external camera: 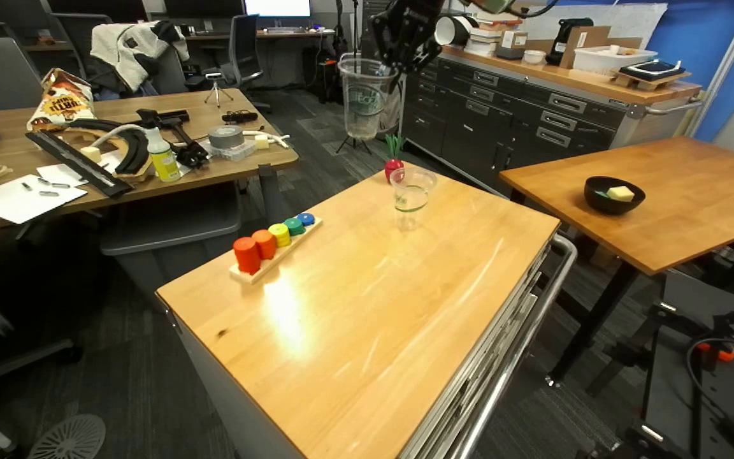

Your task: Stack up the cups

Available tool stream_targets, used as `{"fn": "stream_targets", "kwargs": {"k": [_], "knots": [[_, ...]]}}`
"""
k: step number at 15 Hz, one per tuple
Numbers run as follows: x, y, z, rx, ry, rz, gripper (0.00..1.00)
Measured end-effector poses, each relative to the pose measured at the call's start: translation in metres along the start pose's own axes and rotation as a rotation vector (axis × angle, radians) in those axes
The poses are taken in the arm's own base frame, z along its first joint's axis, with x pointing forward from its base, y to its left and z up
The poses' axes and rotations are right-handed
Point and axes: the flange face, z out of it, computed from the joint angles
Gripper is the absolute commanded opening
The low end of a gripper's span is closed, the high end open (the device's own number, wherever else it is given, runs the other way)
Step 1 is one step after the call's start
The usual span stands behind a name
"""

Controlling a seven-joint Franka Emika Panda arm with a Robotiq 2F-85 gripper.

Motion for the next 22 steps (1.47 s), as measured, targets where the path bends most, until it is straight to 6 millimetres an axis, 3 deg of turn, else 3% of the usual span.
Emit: {"fn": "stream_targets", "kwargs": {"k": [3, 6, 11, 22], "knots": [[-0.015, 0.045, -0.036, 0.0, 0.028, 0.069, 0.01], [-0.033, 0.082, -0.042, -0.016, 0.03, 0.12, 0.01], [-0.045, 0.111, -0.009, -0.041, 0.029, 0.074, 0.01], [-0.033, 0.122, 0.054, 0.018, 0.029, -0.007, 0.01]]}}
